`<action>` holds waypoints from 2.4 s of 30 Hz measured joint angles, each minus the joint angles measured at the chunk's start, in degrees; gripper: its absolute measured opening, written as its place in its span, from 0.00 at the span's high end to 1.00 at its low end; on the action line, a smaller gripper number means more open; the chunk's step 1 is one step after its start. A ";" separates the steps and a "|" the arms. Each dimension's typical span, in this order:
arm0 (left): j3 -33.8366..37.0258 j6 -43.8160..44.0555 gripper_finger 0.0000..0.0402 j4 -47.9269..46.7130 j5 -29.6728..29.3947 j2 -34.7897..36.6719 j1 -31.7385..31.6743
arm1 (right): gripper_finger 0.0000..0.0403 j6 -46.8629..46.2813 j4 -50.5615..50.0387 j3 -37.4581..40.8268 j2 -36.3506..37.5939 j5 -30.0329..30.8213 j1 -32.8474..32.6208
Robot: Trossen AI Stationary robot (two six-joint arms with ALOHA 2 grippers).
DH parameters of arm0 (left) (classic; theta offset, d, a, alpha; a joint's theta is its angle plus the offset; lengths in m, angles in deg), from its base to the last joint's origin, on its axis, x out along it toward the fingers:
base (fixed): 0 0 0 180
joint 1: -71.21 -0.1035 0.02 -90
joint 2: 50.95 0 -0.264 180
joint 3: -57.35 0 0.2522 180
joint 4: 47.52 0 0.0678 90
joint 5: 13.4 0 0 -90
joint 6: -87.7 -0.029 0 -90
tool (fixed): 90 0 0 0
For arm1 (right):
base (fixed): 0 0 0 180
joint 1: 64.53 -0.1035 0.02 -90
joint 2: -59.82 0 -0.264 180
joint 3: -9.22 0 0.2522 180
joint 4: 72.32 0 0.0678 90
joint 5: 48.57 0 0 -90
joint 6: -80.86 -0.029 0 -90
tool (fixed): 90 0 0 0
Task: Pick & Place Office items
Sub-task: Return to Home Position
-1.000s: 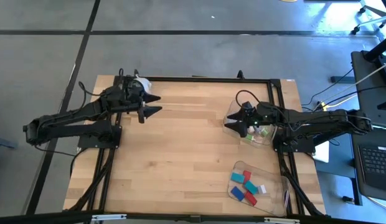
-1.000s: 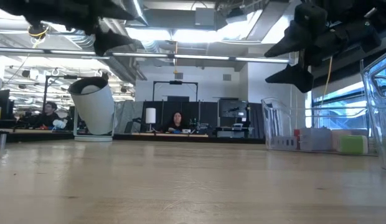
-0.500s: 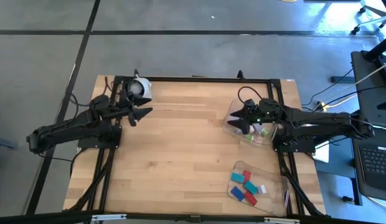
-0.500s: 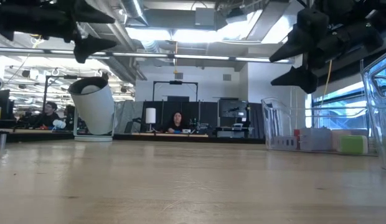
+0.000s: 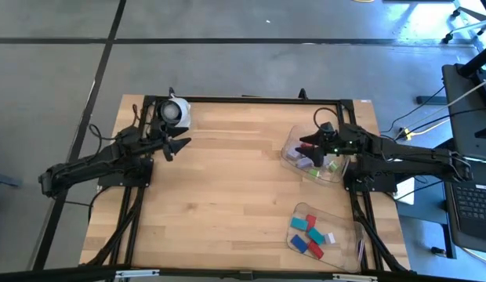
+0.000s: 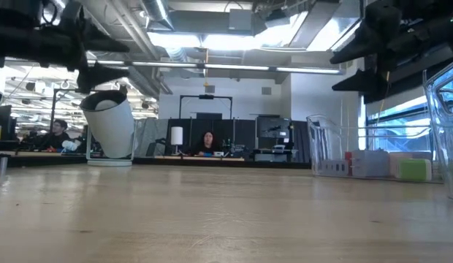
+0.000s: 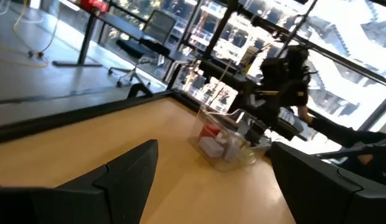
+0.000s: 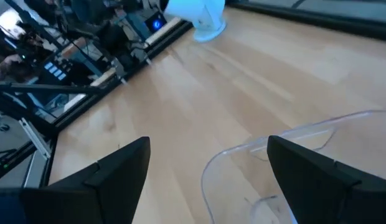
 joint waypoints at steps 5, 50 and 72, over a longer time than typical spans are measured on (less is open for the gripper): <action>3.26 1.54 0.24 1.77 -1.18 0.23 0.00 | 0.19 0.30 -2.34 0.00 4.65 1.21 0.00; 8.12 -12.63 0.24 5.98 -43.28 0.18 0.00 | 0.19 -1.23 13.20 21.87 17.69 26.76 0.09; 8.12 -12.92 0.24 0.64 -55.63 0.18 0.00 | 0.19 -2.54 13.15 21.81 17.34 26.64 0.09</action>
